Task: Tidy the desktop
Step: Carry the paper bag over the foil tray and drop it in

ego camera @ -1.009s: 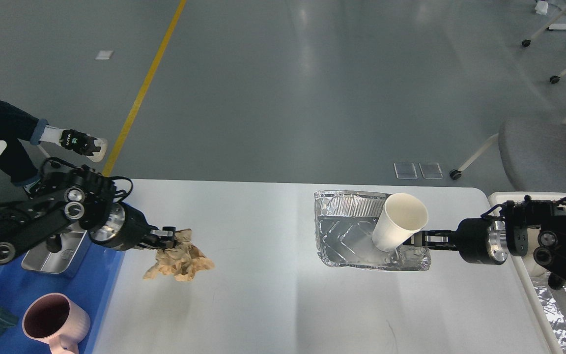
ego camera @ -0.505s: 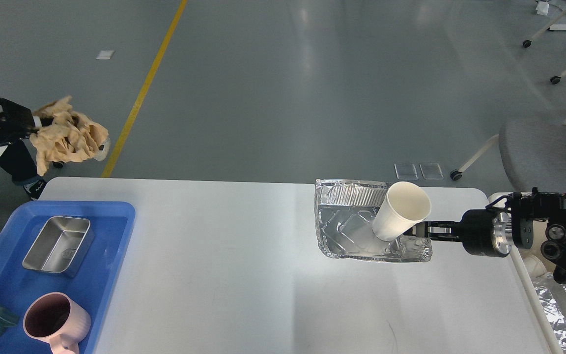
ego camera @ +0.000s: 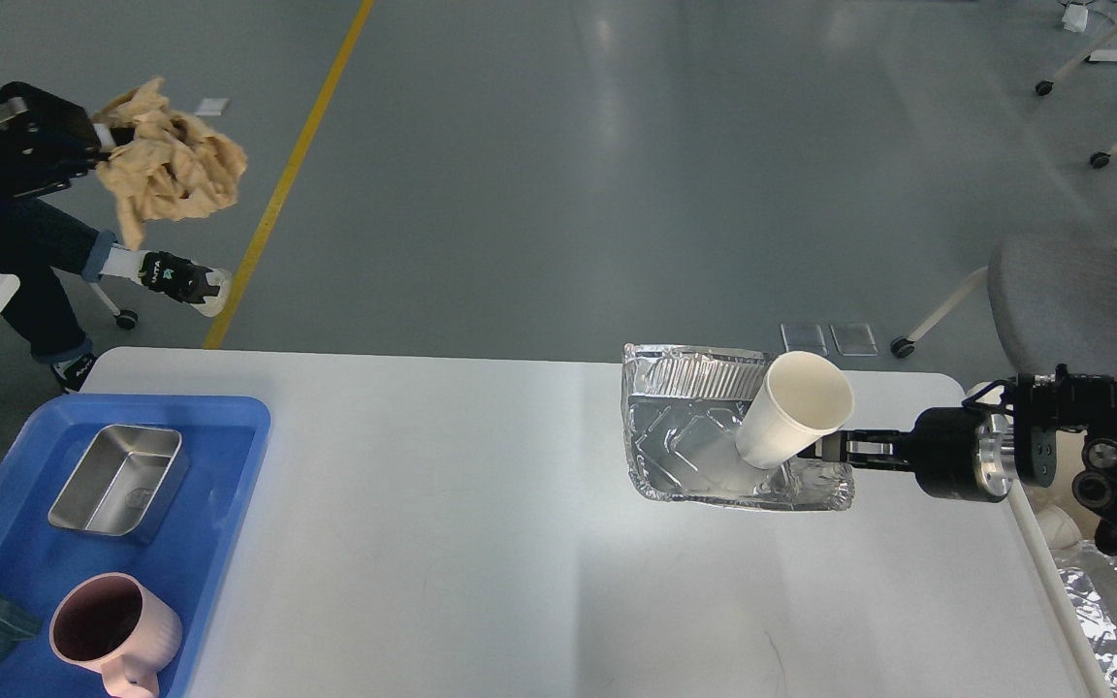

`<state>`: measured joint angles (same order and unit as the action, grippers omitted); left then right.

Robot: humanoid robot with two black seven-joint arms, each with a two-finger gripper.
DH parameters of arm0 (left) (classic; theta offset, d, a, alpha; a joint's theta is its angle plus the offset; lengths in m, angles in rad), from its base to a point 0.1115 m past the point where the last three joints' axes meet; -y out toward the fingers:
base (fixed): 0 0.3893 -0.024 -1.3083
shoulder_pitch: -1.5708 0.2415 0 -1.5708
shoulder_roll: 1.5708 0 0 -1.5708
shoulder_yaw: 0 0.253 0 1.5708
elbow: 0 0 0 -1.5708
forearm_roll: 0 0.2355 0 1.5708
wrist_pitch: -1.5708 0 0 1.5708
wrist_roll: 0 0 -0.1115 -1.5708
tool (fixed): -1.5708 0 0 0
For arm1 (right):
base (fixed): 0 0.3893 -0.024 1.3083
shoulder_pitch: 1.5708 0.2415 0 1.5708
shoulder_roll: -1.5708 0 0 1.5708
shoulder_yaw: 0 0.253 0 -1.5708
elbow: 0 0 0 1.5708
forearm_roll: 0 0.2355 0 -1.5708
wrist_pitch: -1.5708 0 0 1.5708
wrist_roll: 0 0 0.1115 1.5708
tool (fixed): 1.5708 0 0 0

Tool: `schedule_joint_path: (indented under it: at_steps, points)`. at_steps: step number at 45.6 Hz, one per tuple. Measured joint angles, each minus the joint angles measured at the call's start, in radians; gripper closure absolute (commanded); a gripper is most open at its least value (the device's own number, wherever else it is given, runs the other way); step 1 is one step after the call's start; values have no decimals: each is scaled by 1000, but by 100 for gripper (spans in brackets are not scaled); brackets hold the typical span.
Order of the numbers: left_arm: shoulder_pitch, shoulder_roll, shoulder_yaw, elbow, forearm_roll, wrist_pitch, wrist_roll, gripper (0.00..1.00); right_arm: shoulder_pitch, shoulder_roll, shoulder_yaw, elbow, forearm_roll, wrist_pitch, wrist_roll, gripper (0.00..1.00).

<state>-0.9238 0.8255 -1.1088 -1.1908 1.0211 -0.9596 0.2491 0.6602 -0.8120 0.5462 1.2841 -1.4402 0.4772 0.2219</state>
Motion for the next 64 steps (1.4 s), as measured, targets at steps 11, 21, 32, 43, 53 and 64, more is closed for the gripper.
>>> schedule_joint_path:
  at_steps: [11,21,32,43,53,64]
  points:
    - [-254,-348,244,220,74,7,58,93,2,-7,-1,0,0,3,0,100]
    - [-387,-576,341,340,79,40,66,93,-1,-8,-1,0,0,3,0,100]
    - [-425,-751,456,385,80,74,68,93,-2,-7,0,0,0,3,1,100]
    - [-414,-863,553,412,80,112,67,92,-2,-8,0,0,0,2,1,100]
    - [-409,-890,595,418,79,115,67,91,-2,-9,1,0,0,1,1,100]
    - [-389,-891,625,418,79,115,68,90,-4,-9,2,0,0,0,1,100]
